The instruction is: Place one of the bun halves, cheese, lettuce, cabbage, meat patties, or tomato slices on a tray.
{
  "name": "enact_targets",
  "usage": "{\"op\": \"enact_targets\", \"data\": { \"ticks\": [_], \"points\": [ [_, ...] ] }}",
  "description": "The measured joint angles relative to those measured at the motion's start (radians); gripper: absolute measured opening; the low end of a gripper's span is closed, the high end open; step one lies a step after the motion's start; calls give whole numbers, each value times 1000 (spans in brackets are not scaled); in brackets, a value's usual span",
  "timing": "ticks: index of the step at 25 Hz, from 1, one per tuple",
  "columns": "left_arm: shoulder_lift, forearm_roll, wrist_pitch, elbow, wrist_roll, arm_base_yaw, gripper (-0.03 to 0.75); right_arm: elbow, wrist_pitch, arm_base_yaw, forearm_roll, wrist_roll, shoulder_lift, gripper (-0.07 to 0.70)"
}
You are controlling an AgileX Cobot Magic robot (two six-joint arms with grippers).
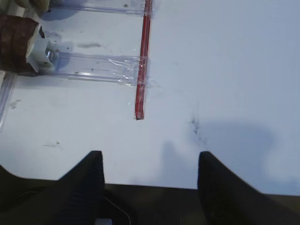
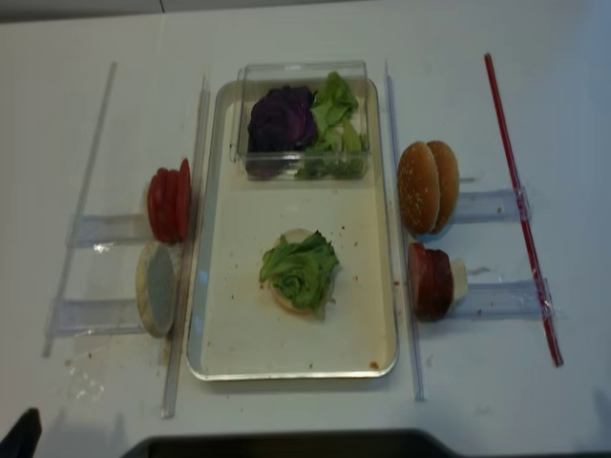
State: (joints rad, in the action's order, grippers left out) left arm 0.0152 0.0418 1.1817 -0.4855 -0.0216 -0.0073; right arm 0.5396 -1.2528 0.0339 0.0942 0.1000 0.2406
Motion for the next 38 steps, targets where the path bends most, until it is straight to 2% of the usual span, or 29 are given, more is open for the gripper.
{"op": "enact_targets", "data": {
  "ticks": [14, 25, 38],
  "points": [
    [0, 0, 0, 0, 0, 0, 453, -62, 93, 0, 0, 0, -120, 455],
    [0, 0, 0, 0, 0, 0, 453, -72, 111, 0, 0, 0, -142, 454],
    [0, 0, 0, 0, 0, 0, 453, -73, 112, 0, 0, 0, -254, 454]
  ]
}}
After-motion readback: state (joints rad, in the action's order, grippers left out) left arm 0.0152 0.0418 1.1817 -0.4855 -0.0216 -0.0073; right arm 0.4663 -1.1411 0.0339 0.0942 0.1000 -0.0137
